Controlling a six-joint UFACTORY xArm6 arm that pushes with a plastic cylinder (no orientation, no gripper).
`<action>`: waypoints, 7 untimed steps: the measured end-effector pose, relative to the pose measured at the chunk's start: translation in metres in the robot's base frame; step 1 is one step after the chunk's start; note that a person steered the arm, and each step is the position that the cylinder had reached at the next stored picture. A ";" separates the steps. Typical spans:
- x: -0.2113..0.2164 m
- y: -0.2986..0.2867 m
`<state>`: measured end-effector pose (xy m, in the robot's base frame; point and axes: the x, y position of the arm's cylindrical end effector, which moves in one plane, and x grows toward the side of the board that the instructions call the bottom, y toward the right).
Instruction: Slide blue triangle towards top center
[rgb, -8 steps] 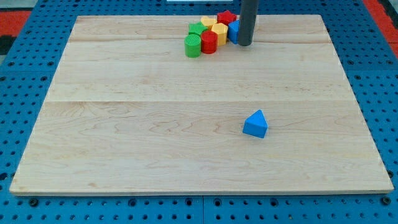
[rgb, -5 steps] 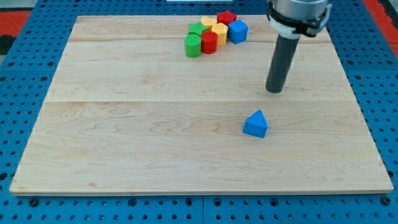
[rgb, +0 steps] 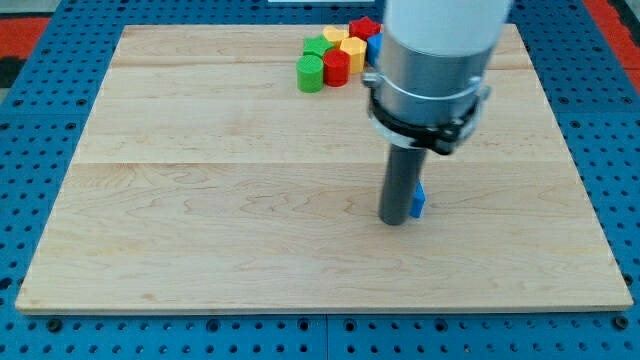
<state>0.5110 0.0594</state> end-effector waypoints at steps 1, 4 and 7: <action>-0.010 -0.026; 0.031 -0.042; 0.069 -0.048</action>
<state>0.5801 0.0114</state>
